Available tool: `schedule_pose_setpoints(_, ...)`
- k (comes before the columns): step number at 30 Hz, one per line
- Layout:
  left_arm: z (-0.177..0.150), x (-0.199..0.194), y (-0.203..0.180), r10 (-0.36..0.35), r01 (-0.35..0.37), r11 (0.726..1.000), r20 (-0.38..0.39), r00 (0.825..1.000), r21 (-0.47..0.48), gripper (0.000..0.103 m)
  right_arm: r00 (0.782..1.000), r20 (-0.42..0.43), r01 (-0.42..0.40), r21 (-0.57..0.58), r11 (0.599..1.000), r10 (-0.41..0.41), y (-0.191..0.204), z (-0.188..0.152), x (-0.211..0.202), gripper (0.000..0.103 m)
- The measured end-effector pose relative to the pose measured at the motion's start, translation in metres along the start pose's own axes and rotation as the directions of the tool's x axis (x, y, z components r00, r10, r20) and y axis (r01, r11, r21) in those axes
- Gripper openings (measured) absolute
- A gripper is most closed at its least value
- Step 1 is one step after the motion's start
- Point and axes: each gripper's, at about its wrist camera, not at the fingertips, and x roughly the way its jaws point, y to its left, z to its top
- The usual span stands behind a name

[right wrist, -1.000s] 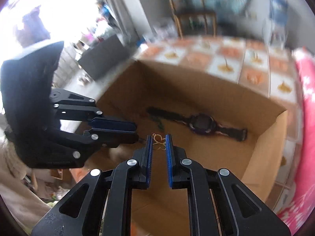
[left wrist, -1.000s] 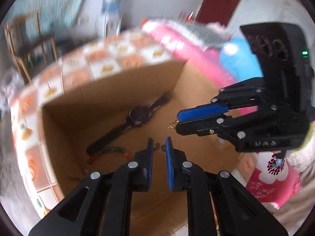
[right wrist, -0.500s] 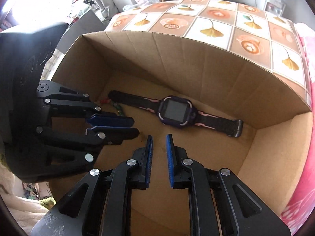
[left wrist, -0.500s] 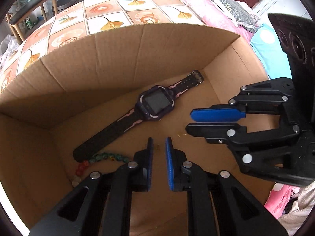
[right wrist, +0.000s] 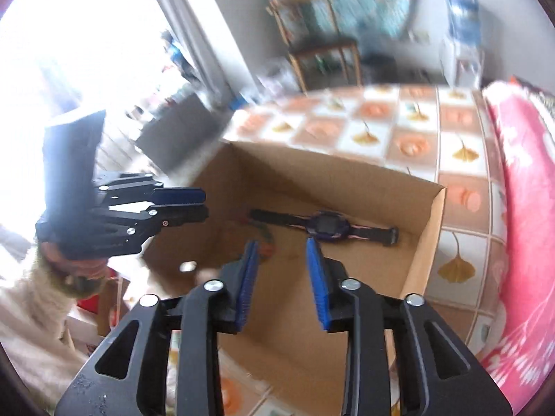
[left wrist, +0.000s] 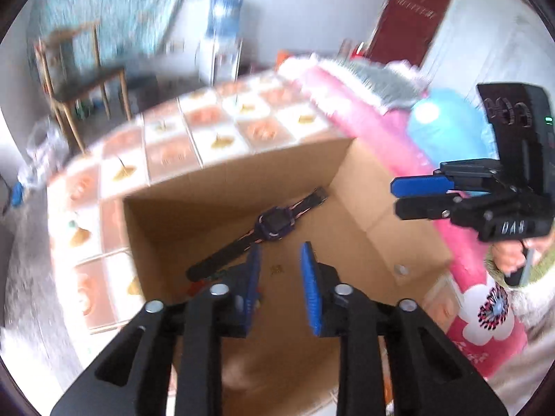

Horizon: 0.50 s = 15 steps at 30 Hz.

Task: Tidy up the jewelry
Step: 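Move both tools back out to the charms on the table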

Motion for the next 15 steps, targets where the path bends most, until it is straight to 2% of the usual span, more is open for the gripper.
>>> schedule_pose_setpoints(4, -0.052, -0.049, -0.015, 0.031, -0.032, 0.999, 0.122, 0.992, 0.003, 0.043, 0.994, 0.065, -0.083, -0.02, 0.996, 0.084, 0.023, -0.037, -0.027, 0.036)
schedule_pose_setpoints(6, -0.079, -0.06, -0.017, 0.04, -0.035, 0.999, 0.136, 0.99, -0.038, 0.047, 0.993, 0.059, -0.106, -0.024, 0.994, 0.107, 0.032, -0.067, -0.031, 0.036)
schedule_pose_setpoints(10, -0.128, -0.055, -0.026, 0.062, -0.053, 0.992, 0.08, 0.995, -0.114, 0.048, 0.989, 0.002, -0.151, 0.03, 0.988, 0.151, 0.038, -0.11, -0.015, 0.036)
schedule_pose_setpoints(12, -0.142, -0.042, -0.032, 0.03, -0.023, 0.991, 0.049, 0.998, -0.134, 0.048, 0.989, -0.049, -0.133, 0.09, 0.987, 0.138, 0.037, -0.128, 0.006, 0.036)
schedule_pose_setpoints(15, -0.158, -0.017, -0.041, 0.034, -0.035, 0.992, -0.005, 0.999, -0.124, 0.048, 0.989, -0.105, -0.086, 0.16, 0.983, 0.103, 0.032, -0.146, 0.035, 0.036)
